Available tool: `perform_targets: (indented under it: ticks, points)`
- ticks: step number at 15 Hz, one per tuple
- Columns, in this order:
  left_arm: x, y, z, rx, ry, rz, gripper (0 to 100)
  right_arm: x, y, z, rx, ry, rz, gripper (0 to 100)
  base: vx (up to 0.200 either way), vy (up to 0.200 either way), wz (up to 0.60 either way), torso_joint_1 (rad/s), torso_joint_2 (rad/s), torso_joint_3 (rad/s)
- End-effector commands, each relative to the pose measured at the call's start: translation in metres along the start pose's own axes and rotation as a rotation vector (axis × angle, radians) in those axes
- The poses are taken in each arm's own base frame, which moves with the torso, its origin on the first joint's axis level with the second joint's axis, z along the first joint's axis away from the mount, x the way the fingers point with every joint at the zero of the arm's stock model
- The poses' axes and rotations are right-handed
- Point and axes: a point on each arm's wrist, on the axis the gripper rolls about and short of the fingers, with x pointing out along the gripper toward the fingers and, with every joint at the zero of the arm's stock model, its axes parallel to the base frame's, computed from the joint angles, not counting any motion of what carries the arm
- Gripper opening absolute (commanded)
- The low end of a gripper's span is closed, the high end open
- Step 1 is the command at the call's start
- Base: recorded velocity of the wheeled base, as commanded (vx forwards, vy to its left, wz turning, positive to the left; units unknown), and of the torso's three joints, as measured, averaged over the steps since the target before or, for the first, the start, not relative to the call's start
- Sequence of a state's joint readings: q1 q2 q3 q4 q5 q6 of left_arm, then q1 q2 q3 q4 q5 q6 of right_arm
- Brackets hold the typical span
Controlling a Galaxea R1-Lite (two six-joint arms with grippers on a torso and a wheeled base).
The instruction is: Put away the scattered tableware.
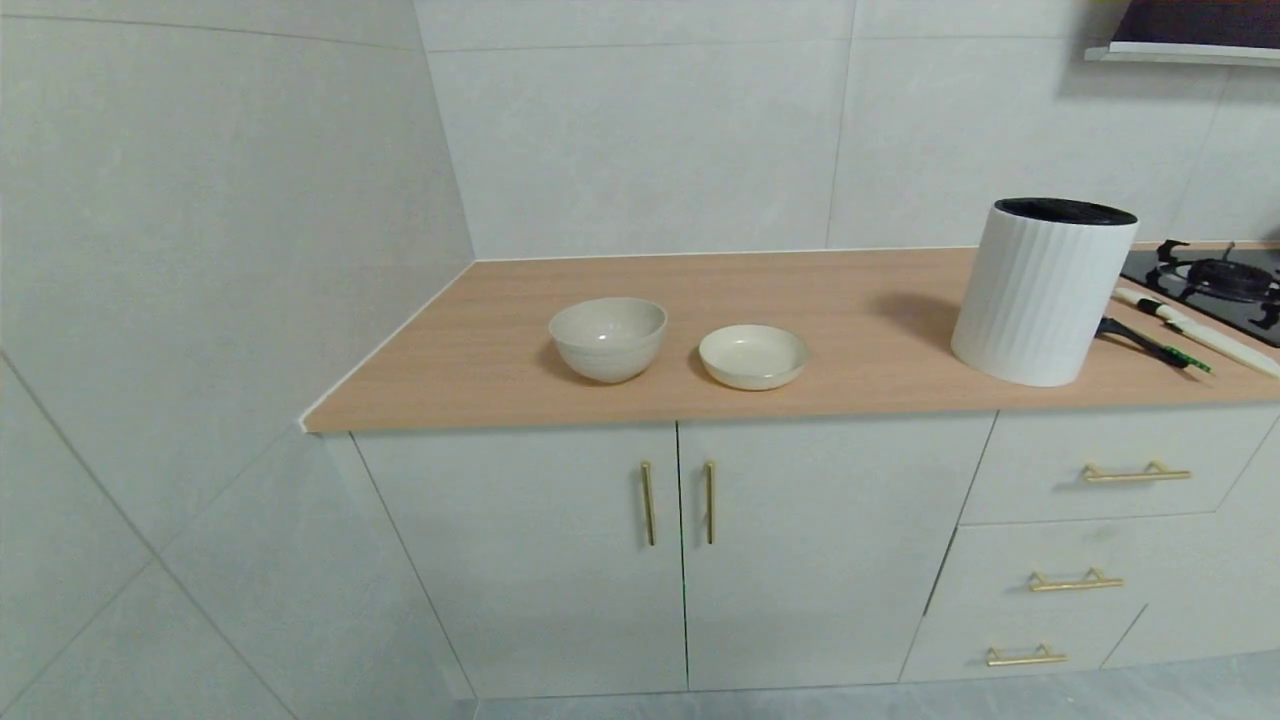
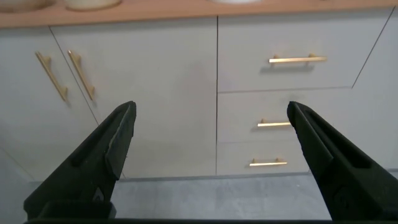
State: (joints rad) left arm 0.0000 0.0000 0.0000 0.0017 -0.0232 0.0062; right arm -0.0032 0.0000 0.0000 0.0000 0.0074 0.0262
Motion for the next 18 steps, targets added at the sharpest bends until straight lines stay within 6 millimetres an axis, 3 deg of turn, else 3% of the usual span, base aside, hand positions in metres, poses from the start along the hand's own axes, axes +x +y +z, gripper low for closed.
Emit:
perform_targets:
  ticks: [1,12,18]
  points:
    - [0.0000,0.0000,0.0000,0.000,0.000,0.000,100,0.0001,0.0000,0.0000,0.000,0.002,0.000,100,0.000,0.000,0.00,-0.193,0.49,0.300]
    - [0.0001,0.0000,0.0001,0.000,0.001,0.000,100,0.0001,0.0000,0.0000,0.000,0.002,0.000,100,0.000,0.000,0.00,-0.163,0.47,0.302]
    - [0.0000,0.0000,0.0000,0.000,0.000,0.000,100,0.0001,0.0000,0.0000,0.000,0.002,0.000,100,0.000,0.000,0.00,-0.067,0.31,0.233]
